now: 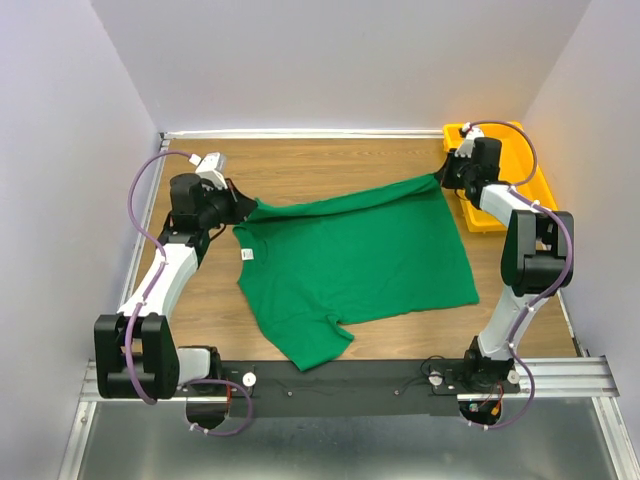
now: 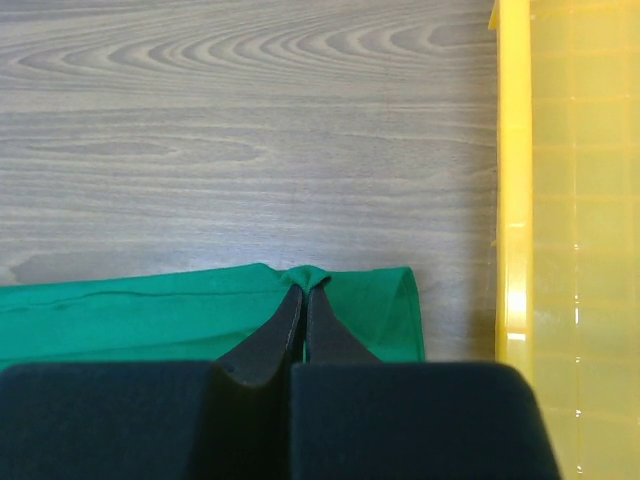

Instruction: Fold and stack the t-shirts

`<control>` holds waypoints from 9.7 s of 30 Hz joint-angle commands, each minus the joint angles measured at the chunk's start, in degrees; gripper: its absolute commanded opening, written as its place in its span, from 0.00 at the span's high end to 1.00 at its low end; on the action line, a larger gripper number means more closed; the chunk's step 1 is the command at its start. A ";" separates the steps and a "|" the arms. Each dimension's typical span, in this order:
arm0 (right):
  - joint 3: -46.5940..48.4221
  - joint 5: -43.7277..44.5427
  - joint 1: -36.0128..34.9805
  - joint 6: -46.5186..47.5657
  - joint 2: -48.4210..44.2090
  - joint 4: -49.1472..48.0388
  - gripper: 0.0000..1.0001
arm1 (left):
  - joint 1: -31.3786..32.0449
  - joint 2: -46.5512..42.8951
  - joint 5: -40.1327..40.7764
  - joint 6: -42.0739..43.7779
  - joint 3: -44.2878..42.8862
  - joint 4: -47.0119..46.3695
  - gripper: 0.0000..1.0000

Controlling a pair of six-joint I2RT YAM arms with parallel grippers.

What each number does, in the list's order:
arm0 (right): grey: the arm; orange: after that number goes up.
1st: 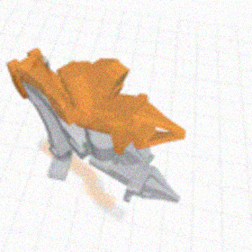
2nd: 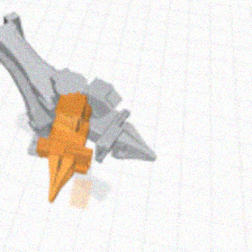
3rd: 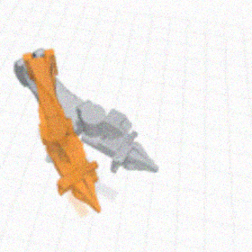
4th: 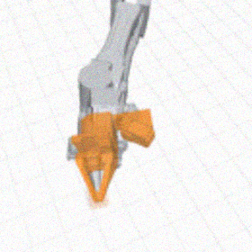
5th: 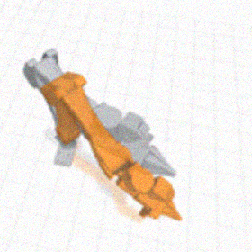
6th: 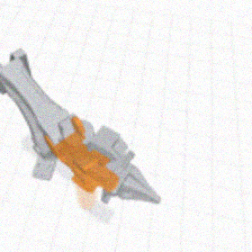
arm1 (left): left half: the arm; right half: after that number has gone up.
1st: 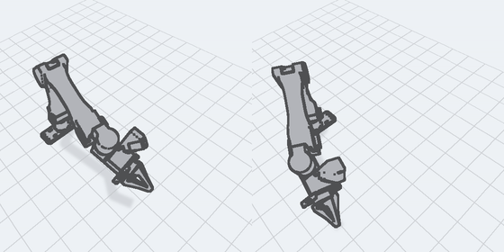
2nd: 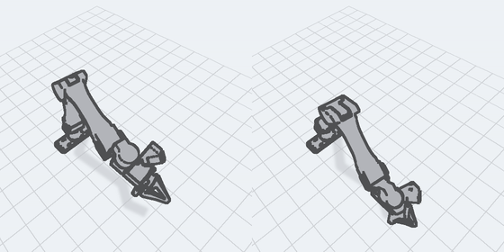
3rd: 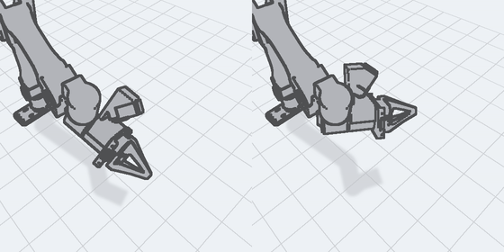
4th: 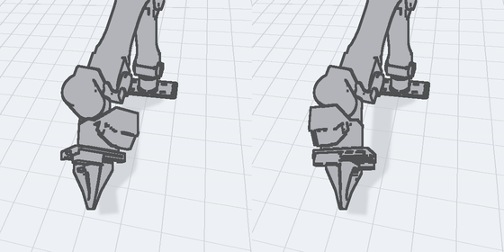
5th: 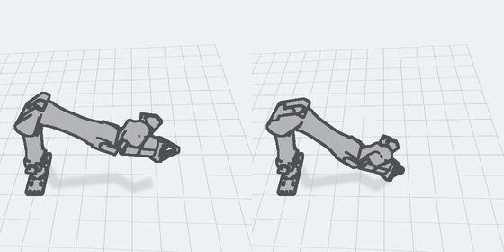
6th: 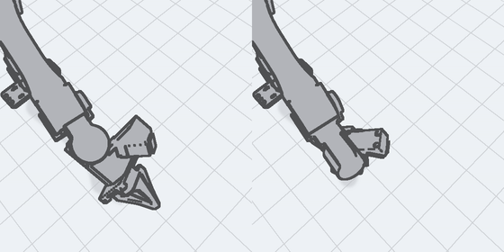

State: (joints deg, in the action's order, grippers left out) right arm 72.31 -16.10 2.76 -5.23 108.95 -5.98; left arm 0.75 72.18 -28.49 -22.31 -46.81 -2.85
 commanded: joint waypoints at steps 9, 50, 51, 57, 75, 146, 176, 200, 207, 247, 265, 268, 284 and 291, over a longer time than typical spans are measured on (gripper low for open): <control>-1.03 1.33 0.57 1.89 -1.01 -0.97 0.95 | 1.18 -2.84 -2.62 -0.19 3.12 0.65 1.00; -10.88 -3.68 1.28 3.48 -11.39 0.53 0.37 | 6.19 -10.83 -3.41 -2.13 10.59 5.75 1.00; -10.88 -3.76 1.28 3.39 -11.39 0.70 0.37 | 6.28 -10.75 -3.24 -2.22 10.51 6.01 1.00; -10.79 -4.12 1.28 3.13 -11.21 0.79 0.37 | 8.03 -10.83 -2.54 -3.01 10.95 6.72 1.00; -11.14 -5.35 1.28 3.12 -11.56 0.97 0.37 | 12.78 -10.84 -1.12 -5.38 12.27 7.94 1.00; 12.95 5.99 -0.30 14.11 5.67 27.69 1.00 | 20.52 -7.14 14.87 -11.09 7.43 11.64 0.07; -5.07 2.50 0.22 23.94 -7.07 22.06 0.43 | 19.90 5.30 16.98 -4.25 -0.46 13.49 0.09; -7.28 -16.07 0.14 22.64 -13.14 27.33 0.43 | 19.90 34.43 11.01 5.17 -21.31 21.40 0.54; -7.45 -15.63 0.14 22.73 -13.41 27.60 0.43 | 19.90 32.76 9.95 6.13 -20.52 20.70 1.00; -4.90 -11.68 0.22 21.93 -12.62 27.95 0.43 | 24.65 20.10 -1.04 11.40 -9.36 22.18 1.00; -5.08 -11.85 0.14 21.41 -11.48 27.95 0.43 | 25.44 21.42 0.98 13.07 -9.79 25.09 0.93; -4.73 -12.03 0.14 20.53 -10.42 27.95 0.43 | 25.70 22.56 0.54 14.04 -9.97 26.49 0.72; 8.18 0.88 0.14 13.15 0.81 27.78 0.44 | 19.65 2.62 17.75 -4.22 -9.63 22.81 0.31; 15.92 7.30 -0.13 14.20 8.29 27.86 0.46 | 6.20 -6.17 14.78 -9.42 3.90 18.15 0.31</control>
State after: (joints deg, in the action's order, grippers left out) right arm 85.30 -14.63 2.74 8.95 114.06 21.37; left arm 10.50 68.01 -13.87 -27.35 -48.56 16.73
